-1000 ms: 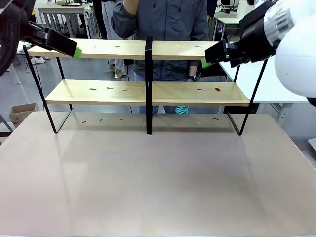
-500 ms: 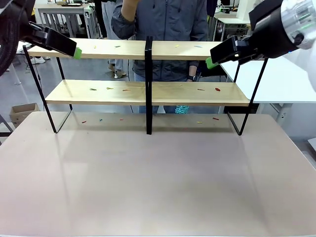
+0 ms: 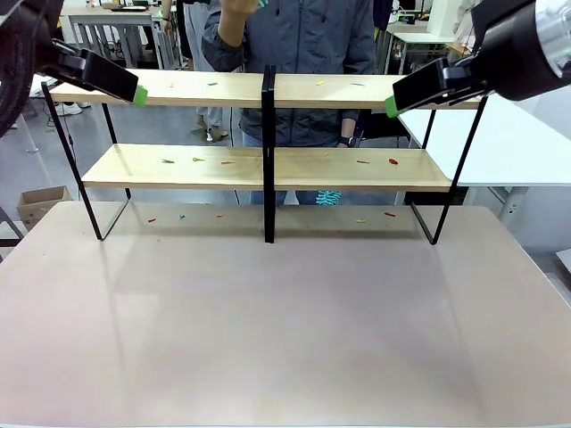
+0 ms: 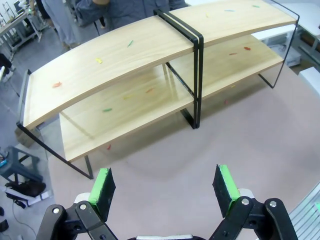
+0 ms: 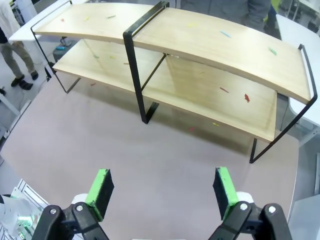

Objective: Clean the shelves.
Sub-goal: Pick up the Duster when the human hands it over.

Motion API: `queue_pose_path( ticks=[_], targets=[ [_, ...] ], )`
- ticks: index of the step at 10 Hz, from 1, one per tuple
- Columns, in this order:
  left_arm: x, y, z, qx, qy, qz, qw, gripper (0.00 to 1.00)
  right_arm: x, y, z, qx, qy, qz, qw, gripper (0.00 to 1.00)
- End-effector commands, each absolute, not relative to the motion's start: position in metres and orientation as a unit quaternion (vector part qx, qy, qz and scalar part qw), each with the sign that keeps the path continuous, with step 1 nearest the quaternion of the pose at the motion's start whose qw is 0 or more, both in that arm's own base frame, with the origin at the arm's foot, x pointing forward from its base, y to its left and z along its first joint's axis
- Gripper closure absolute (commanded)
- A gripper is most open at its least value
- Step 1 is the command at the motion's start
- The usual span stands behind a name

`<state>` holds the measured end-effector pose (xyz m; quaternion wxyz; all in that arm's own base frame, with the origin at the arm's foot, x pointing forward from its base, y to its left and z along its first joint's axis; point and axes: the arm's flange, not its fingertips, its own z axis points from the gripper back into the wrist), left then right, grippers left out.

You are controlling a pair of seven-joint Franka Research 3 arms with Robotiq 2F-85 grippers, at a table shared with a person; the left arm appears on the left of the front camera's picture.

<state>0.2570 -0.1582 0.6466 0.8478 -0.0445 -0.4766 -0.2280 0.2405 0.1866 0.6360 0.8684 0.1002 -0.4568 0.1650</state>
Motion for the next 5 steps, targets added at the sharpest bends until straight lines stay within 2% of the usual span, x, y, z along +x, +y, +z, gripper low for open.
queue_pose_path(
  ticks=[1, 5],
  targets=[
    [0.2575, -0.1576, 0.6476, -0.05, -0.481, -0.222, 0.846, 0.0, 0.2323, 0.1835, 0.6193, 0.091, -0.459, 0.153, 0.87, 0.0],
    [0.2575, -0.1576, 0.6476, -0.05, -0.481, -0.222, 0.846, 0.0, 0.2299, 0.1817, 0.6171, 0.095, -0.46, 0.158, 0.869, 0.0]
  ],
)
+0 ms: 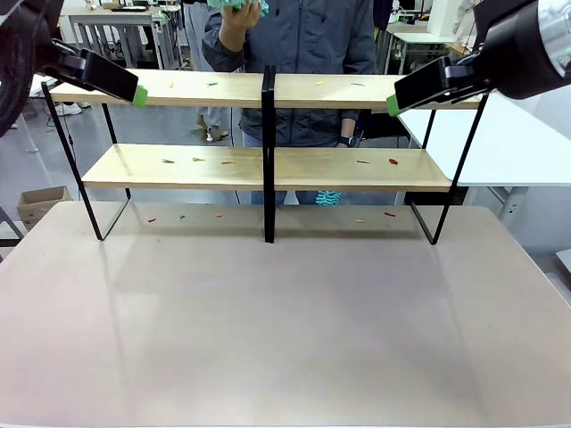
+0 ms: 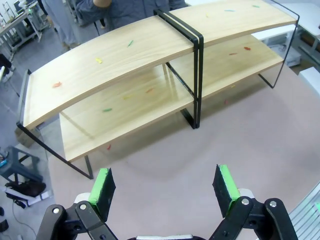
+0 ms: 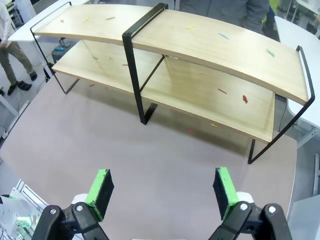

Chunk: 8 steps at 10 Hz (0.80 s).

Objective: Clean the shelves.
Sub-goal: Pick up the Duster when the human hands it over.

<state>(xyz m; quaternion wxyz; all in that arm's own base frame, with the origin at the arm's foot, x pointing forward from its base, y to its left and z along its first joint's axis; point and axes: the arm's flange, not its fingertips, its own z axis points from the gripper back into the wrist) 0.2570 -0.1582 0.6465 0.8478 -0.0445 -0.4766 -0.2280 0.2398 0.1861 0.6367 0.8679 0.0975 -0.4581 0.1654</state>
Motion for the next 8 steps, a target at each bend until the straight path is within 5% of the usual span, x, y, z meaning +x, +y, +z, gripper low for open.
queue_pose_path(
  ticks=[1, 8],
  targets=[
    [0.258, -0.158, 0.648, -0.05, -0.481, -0.222, 0.846, 0.0, 0.23, 0.182, 0.617, 0.096, -0.467, 0.153, 0.865, 0.0],
    [0.258, -0.158, 0.648, -0.05, -0.481, -0.222, 0.846, 0.0, 0.24, 0.186, 0.637, 0.098, -0.459, 0.165, 0.868, 0.0]
  ],
)
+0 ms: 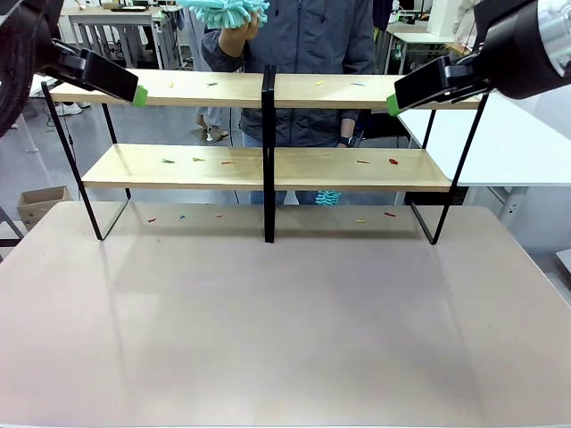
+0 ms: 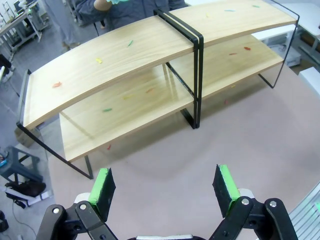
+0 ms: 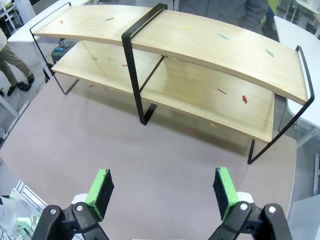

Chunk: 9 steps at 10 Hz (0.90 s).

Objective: Clean the shelves.
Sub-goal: Pick up the Duster when the human hands it over.

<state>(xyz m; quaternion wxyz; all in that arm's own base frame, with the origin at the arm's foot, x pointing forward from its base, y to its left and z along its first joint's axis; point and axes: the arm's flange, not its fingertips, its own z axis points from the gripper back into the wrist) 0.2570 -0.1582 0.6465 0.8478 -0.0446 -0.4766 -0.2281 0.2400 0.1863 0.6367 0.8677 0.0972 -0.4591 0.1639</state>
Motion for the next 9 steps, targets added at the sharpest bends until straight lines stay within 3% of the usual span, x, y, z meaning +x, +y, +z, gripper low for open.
queue_pose_path(
  ticks=[1, 2, 4, 6, 7, 8, 9],
  targets=[
    [0.257, -0.158, 0.647, -0.045, -0.477, -0.228, 0.848, 0.0, 0.24, 0.186, 0.637, 0.098, -0.459, 0.165, 0.868, 0.0],
    [0.269, -0.15, 0.663, -0.12, -0.371, -0.298, 0.871, 0.0, 0.24, 0.186, 0.637, 0.098, -0.459, 0.165, 0.868, 0.0],
    [0.319, -0.117, 0.694, -0.305, -0.218, -0.308, 0.874, 0.0, 0.24, 0.186, 0.637, 0.098, -0.459, 0.165, 0.868, 0.0],
    [0.353, -0.081, 0.697, -0.533, -0.099, -0.322, 0.776, 0.0, 0.24, 0.186, 0.637, 0.098, -0.459, 0.165, 0.868, 0.0],
    [0.349, -0.072, 0.693, -0.575, -0.09, -0.287, 0.761, 0.0, 0.24, 0.186, 0.637, 0.098, -0.459, 0.165, 0.868, 0.0],
    [0.337, -0.098, 0.689, -0.344, -0.301, -0.324, 0.828, 0.0, 0.24, 0.186, 0.637, 0.098, -0.459, 0.165, 0.868, 0.0],
    [0.337, -0.098, 0.689, -0.344, -0.301, -0.324, 0.828, 0.0, 0.24, 0.186, 0.637, 0.098, -0.459, 0.165, 0.868, 0.0]
  ],
)
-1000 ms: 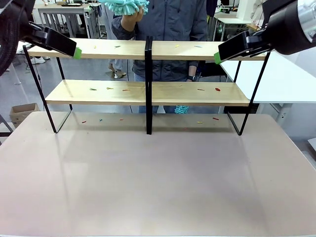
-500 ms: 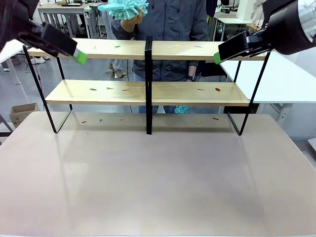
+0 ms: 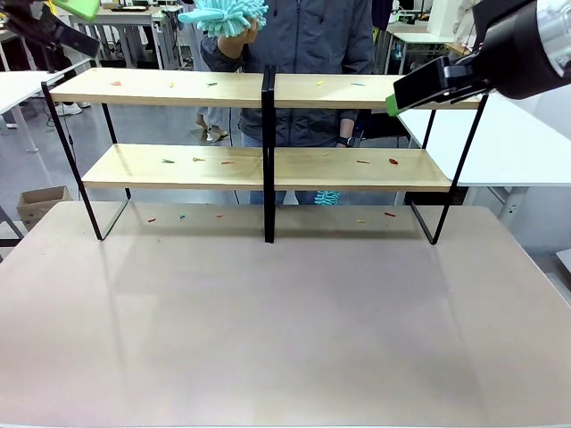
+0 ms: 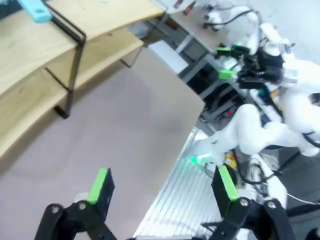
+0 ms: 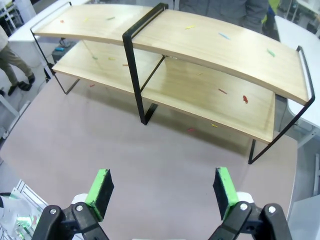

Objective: Clean the shelves.
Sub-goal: Pick up the Duster when the human hands it over.

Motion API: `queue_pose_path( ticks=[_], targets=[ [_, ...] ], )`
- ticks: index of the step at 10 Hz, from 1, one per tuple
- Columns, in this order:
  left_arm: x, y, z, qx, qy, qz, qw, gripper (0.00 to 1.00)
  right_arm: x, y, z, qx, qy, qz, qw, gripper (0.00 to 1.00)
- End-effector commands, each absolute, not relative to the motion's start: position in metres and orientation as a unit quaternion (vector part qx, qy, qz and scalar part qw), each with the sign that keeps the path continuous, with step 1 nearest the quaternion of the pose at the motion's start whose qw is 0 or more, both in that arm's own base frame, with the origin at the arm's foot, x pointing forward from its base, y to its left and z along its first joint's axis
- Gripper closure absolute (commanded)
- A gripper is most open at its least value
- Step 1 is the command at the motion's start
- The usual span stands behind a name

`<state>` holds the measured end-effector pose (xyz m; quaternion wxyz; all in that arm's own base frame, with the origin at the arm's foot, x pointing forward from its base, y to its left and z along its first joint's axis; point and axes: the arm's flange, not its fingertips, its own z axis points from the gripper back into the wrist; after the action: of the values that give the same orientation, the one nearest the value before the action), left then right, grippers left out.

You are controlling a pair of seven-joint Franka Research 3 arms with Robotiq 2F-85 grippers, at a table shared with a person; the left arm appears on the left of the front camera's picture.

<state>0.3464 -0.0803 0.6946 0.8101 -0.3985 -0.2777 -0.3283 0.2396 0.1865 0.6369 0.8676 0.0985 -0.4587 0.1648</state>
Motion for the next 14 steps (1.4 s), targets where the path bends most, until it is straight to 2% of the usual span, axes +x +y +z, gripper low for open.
queue_pose_path(
  ticks=[1, 2, 4, 5, 6, 8, 9, 10, 13, 14],
  targets=[
    [0.348, -0.072, 0.696, -0.426, -0.273, -0.331, 0.797, 0.0, 0.24, 0.186, 0.637, 0.098, -0.459, 0.165, 0.868, 0.0],
    [0.386, -0.076, 0.698, -0.475, -0.241, -0.277, 0.799, 0.0, 0.24, 0.186, 0.637, 0.098, -0.459, 0.165, 0.868, 0.0],
    [0.468, -0.071, 0.701, -0.578, -0.254, -0.165, 0.757, 0.0, 0.24, 0.186, 0.637, 0.098, -0.459, 0.165, 0.868, 0.0],
    [0.501, -0.068, 0.694, -0.604, -0.257, -0.108, 0.747, 0.0, 0.24, 0.186, 0.637, 0.098, -0.459, 0.165, 0.868, 0.0],
    [0.527, -0.075, 0.678, -0.6, -0.242, -0.064, 0.76, 0.0, 0.24, 0.186, 0.637, 0.098, -0.459, 0.165, 0.868, 0.0],
    [0.555, -0.104, 0.653, -0.578, -0.196, -0.041, 0.791, 0.0, 0.24, 0.186, 0.637, 0.098, -0.459, 0.165, 0.868, 0.0],
    [0.562, -0.112, 0.651, -0.59, -0.183, -0.015, 0.786, 0.0, 0.24, 0.186, 0.637, 0.098, -0.459, 0.165, 0.868, 0.0],
    [0.558, -0.081, 0.638, -0.596, -0.215, -0.047, 0.772, 0.0, 0.24, 0.186, 0.637, 0.098, -0.459, 0.165, 0.868, 0.0],
    [0.573, -0.108, 0.628, -0.598, -0.198, -0.016, 0.777, 0.0, 0.24, 0.186, 0.637, 0.098, -0.459, 0.165, 0.868, 0.0],
    [0.577, -0.106, 0.627, -0.605, -0.214, -0.005, 0.767, 0.0, 0.24, 0.186, 0.637, 0.098, -0.459, 0.165, 0.868, 0.0]
  ],
)
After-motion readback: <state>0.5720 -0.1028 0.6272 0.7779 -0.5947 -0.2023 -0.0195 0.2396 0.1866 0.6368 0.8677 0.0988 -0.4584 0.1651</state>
